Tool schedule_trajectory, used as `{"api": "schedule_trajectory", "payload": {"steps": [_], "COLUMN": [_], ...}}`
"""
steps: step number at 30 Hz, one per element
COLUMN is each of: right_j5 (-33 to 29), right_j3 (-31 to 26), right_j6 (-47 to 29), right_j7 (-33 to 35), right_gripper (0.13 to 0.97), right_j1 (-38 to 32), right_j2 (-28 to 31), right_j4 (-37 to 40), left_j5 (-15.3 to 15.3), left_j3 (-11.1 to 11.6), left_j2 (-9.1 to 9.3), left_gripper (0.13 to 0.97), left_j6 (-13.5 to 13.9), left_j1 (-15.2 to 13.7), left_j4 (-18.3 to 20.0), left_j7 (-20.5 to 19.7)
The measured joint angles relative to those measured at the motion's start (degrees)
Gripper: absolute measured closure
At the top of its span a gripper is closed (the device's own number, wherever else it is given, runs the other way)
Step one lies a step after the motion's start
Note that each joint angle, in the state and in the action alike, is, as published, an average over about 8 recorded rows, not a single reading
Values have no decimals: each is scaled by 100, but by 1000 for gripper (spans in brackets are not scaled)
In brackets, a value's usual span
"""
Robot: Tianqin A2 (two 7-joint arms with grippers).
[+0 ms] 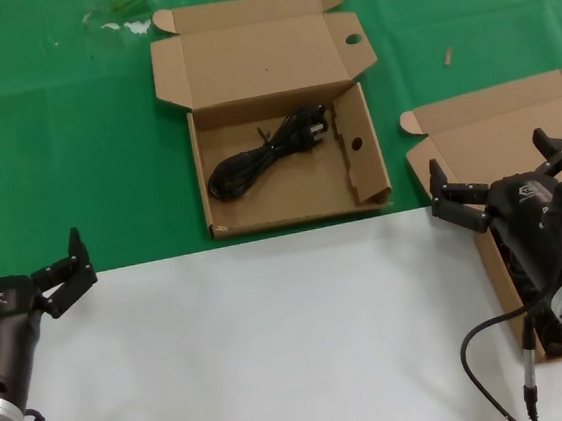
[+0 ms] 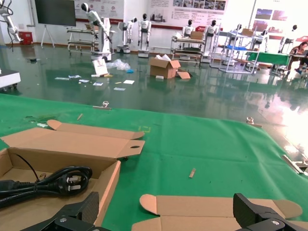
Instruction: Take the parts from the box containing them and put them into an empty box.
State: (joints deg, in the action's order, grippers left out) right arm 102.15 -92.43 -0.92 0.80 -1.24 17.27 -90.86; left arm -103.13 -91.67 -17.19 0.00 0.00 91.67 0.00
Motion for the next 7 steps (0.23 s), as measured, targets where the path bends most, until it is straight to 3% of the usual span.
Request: {"api": "schedule_trajectory", "payload": {"steps": [7], "right_j5": [0], "right_j3": [0], "right_j6": [0], "right_j7": [0], "right_gripper": [129], "right_j1": [0], "right_j2": [0], "right_j4": [0], "left_j5": [0], "left_j3": [0], "left_j2": [0], "left_gripper": [132], "left_j6": [0], "left_j1": [0], "left_j4": [0], "left_j7": [0]}}
